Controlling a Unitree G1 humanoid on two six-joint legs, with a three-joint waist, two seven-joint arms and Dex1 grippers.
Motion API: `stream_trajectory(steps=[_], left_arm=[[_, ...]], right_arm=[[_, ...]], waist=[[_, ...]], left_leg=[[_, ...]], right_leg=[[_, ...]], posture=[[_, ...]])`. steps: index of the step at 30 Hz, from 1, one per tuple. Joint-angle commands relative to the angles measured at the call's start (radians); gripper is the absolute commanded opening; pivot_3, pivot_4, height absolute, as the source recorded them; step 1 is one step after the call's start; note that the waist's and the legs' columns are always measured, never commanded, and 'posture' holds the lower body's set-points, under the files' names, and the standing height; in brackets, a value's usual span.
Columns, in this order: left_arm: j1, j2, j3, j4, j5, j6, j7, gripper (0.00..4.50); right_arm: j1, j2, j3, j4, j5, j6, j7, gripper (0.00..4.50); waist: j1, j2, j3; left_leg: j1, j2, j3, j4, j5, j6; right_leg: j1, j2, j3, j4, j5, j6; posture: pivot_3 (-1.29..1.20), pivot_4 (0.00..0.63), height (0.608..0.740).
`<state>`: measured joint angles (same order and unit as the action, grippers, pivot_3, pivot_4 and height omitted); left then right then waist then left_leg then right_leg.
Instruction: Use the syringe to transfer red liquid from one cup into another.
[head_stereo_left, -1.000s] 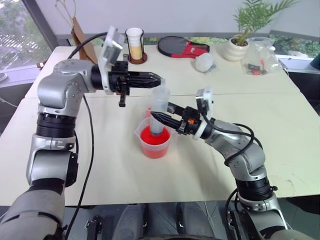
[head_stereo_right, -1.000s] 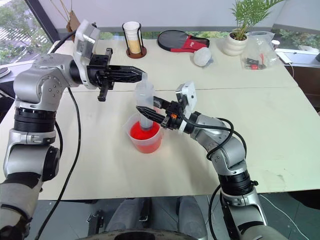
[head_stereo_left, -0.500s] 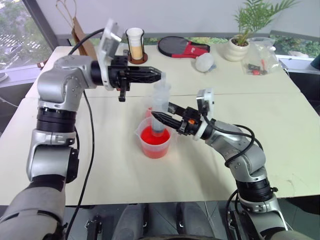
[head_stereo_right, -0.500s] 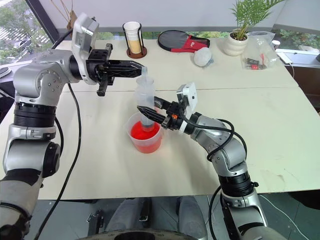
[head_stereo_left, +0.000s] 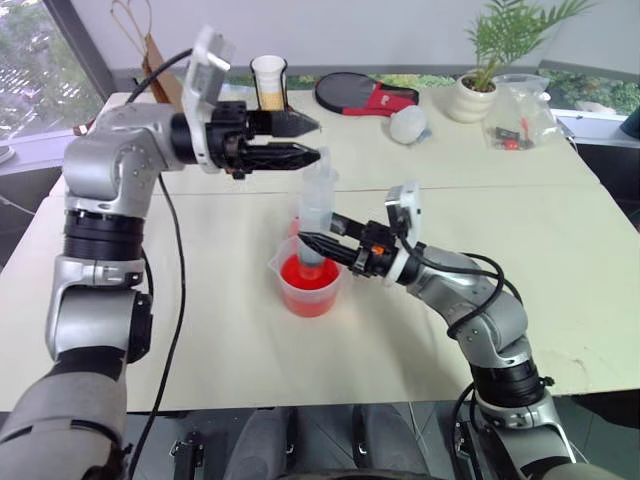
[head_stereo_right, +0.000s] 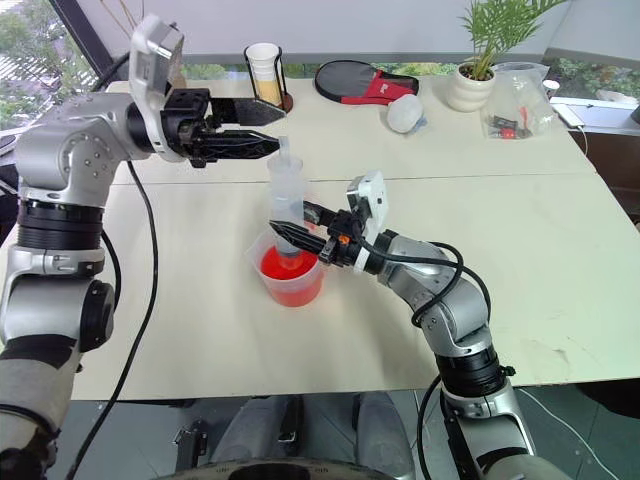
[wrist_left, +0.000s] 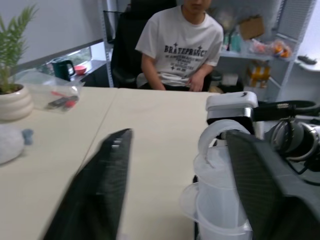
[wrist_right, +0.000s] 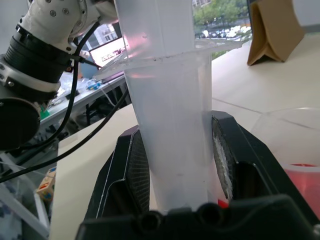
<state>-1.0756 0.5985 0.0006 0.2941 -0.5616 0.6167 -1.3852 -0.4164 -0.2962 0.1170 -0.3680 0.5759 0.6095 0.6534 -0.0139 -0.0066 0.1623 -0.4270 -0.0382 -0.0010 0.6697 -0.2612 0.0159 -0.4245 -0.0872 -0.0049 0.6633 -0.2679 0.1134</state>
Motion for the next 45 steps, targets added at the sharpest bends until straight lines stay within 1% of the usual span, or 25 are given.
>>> stream_trajectory(steps=[1,3,5,8,10,13,16,21,23,25,27,29,33,38,41,43,45], left_arm=[[-0.014,0.045,0.062,0.009,-0.009,-0.027,-0.003,2.89],[0.003,0.076,0.064,0.022,-0.002,-0.025,-0.017,2.89],[0.05,0.121,0.052,0.019,0.016,-0.03,-0.038,2.89],[0.177,0.199,0.04,-0.001,0.036,-0.022,-0.067,2.89],[0.239,0.219,0.058,-0.009,0.036,-0.018,-0.045,2.89],[0.278,0.22,0.095,-0.034,0.012,0.004,0.003,2.89],[0.287,0.212,0.114,-0.043,0.01,0.002,0.042,2.89],[0.261,0.183,0.134,-0.02,0.02,-0.028,0.099,2.89],[0.24,0.176,0.127,0.002,0.025,-0.037,0.098,2.89],[0.21,0.159,0.117,0.04,0.038,-0.067,0.098,2.89],[0.193,0.149,0.111,0.065,0.047,-0.085,0.096,2.89],[0.195,0.136,0.108,0.079,0.059,-0.105,0.105,2.89],[0.213,0.114,0.128,0.071,0.056,-0.121,0.139,2.89],[0.196,0.113,0.147,0.103,0.066,-0.168,0.166,2.89],[0.129,0.113,0.145,0.159,0.073,-0.206,0.149,2.89],[0.034,0.1,0.147,0.239,0.077,-0.241,0.136,2.89],[-0.084,0.08,0.132,0.358,0.106,-0.305,0.115,2.89]], right_arm=[[-0.049,-0.001,-0.081,-0.071,0.08,0.054,-0.051,1.43],[-0.072,-0.001,-0.115,-0.101,0.127,0.094,-0.08,1.43],[-0.081,-0.002,-0.14,-0.13,0.172,0.13,-0.106,1.43],[-0.074,-0.006,-0.15,-0.157,0.199,0.154,-0.135,1.43],[-0.069,-0.005,-0.161,-0.164,0.214,0.162,-0.156,1.43],[-0.082,0.001,-0.178,-0.156,0.244,0.176,-0.183,1.43],[-0.127,0.0,-0.205,-0.135,0.294,0.207,-0.211,1.43],[-0.273,-0.066,-0.292,-0.038,0.403,0.278,-0.212,1.43],[-0.369,-0.09,-0.315,0.056,0.41,0.274,-0.193,1.43],[-0.474,-0.098,-0.29,0.197,0.333,0.207,-0.146,1.43],[-0.523,-0.099,-0.252,0.282,0.264,0.15,-0.095,1.43],[-0.56,-0.08,-0.188,0.402,0.155,0.037,-0.034,1.43],[-0.604,-0.029,-0.133,0.604,0.026,-0.122,0.046,1.43],[-0.623,0.011,-0.121,0.722,-0.045,-0.207,0.107,1.43],[-0.629,0.03,-0.12,0.768,-0.071,-0.232,0.126,1.43],[-0.636,0.037,-0.123,0.787,-0.08,-0.241,0.136,1.43],[-0.642,0.043,-0.125,0.801,-0.089,-0.248,0.147,1.43]], waist=[[0.0,0.0,0.0],[0.0,0.0,0.0],[-0.001,0.0,0.0],[-0.008,0.0,0.0],[-0.006,0.0,0.0],[0.009,-0.003,0.001],[0.012,-0.004,0.001],[0.004,-0.004,0.001],[0.0,-0.004,0.001],[-0.001,-0.004,0.001],[-0.003,-0.004,0.001],[-0.007,-0.004,0.001],[-0.008,-0.004,0.001],[-0.005,-0.004,0.001],[-0.004,-0.004,0.001],[0.0,-0.004,0.001],[0.002,-0.005,0.002]], left_leg=[[0.0,0.0,0.0,0.0,0.0,0.0],[0.0,0.0,0.0,0.0,0.0,0.0],[0.0,0.0,0.0,0.0,0.0,0.0],[0.002,0.0,0.0,-0.002,0.0,0.0],[0.002,0.001,0.0,-0.002,0.0,0.0],[0.001,0.0,-0.001,-0.002,0.0,0.0],[0.0,-0.001,-0.002,-0.001,0.0,0.001],[0.001,-0.001,-0.002,-0.001,0.0,0.0],[0.001,-0.001,-0.002,-0.001,0.0,0.0],[0.001,0.0,-0.002,-0.002,0.0,0.0],[0.001,0.0,-0.002,-0.002,0.0,0.0],[0.001,0.0,-0.001,-0.002,0.0,0.0],[0.001,0.0,0.0,-0.002,0.0,0.0],[0.0,0.0,0.0,-0.002,0.003,-0.005],[0.0,-0.001,-0.001,-0.002,0.003,-0.005],[0.0,-0.001,-0.001,-0.002,0.003,-0.005],[0.0,-0.001,-0.001,-0.002,0.003,-0.005]], right_leg=[[0.0,0.0,0.0,0.0,0.0,0.0],[0.0,0.0,0.0,0.0,0.0,0.0],[0.0,0.0,0.0,0.0,0.0,0.0],[0.0,0.0,0.0,0.0,0.0,0.0],[0.0,0.0,0.001,0.0,0.0,0.0],[0.0,0.0,0.0,0.0,0.0,0.0],[0.002,-0.001,0.001,-0.001,0.0,0.0],[0.001,-0.001,0.0,0.0,0.0,0.0],[0.001,-0.001,0.0,0.0,0.0,0.0],[0.001,0.0,0.0,0.0,0.0,0.0],[0.0,0.0,0.0,0.0,0.0,0.0],[0.0,0.0,0.0,0.0,0.0,0.0],[0.0,0.0,0.001,0.001,0.0,0.0],[-0.001,0.0,0.001,0.001,0.0,0.0],[0.0,0.0,0.0,0.001,0.0,0.0],[0.0,0.0,0.0,0.001,0.0,0.0],[0.0,0.0,0.0,0.001,0.0,0.0]], posture=[[0.0,0.15,0.74],[0.0,0.15,0.74],[0.0,0.15,0.74],[0.0,0.15,0.74],[0.0,0.15,0.74],[0.0,0.15,0.74],[0.0,0.15,0.74],[0.0,0.15,0.74],[0.0,0.15,0.74],[0.0,0.15,0.74],[0.0,0.15,0.74],[0.0,0.15,0.74],[0.0,0.15,0.74],[0.0,0.15,0.74],[0.0,0.15,0.74],[0.0,0.15,0.74],[0.0,0.15,0.74]])
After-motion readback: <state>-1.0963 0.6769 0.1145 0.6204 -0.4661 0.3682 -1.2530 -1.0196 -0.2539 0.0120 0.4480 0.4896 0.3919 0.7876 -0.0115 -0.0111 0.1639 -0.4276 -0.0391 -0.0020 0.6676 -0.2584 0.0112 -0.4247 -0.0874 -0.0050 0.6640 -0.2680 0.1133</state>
